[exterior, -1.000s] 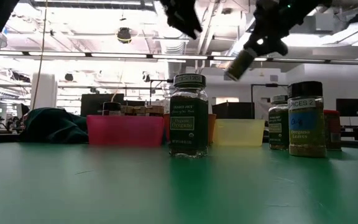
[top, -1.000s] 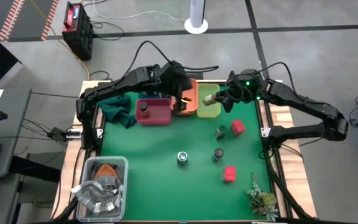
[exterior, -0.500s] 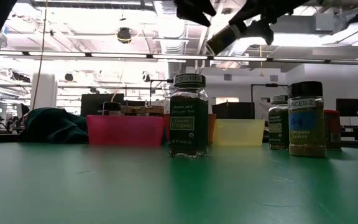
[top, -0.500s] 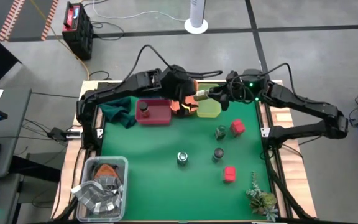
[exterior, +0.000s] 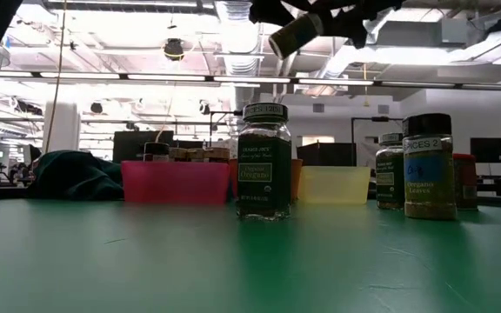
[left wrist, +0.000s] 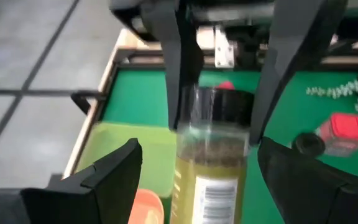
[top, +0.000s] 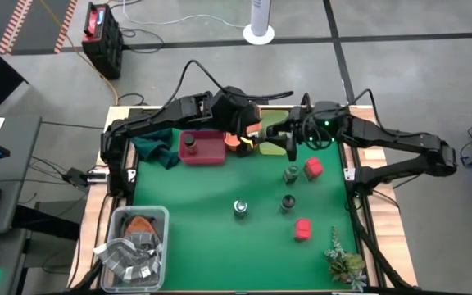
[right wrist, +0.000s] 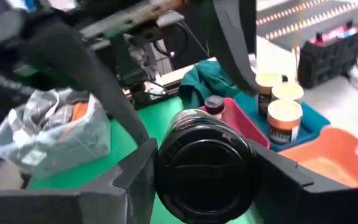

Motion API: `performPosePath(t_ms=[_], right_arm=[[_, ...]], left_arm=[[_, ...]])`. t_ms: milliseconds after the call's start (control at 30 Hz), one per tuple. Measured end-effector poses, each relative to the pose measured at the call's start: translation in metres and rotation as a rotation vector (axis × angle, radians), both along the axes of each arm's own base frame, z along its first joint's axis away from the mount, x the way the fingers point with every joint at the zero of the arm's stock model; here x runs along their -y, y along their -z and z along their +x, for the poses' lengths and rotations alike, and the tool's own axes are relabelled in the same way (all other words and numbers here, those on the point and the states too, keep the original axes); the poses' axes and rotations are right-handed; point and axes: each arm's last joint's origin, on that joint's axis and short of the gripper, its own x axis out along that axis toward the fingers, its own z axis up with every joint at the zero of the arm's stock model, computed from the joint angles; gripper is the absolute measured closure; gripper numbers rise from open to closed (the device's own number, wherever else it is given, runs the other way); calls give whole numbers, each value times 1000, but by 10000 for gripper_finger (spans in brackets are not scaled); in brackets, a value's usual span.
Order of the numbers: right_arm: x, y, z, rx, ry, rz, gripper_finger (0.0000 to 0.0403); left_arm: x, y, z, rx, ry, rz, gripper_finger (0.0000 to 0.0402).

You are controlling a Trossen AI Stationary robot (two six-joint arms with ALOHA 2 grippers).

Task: Sort spices by type
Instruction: Put the top black seasoning bottle into the red bin

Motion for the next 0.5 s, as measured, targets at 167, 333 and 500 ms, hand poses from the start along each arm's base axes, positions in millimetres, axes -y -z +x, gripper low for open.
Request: performPosePath(t_ms=[167,333,500], right_arm=[[-6,-8,1,-2,-55,-123,168],[-8,-18,2,20,-79,-182,168],[-9,-17,2,1,-88,-197,168]], left_arm=[[1,5,-2,-48,31,-44,97],[3,5,-2,-45,66,-81,97],[3,5,-2,-43,90,-88,100]])
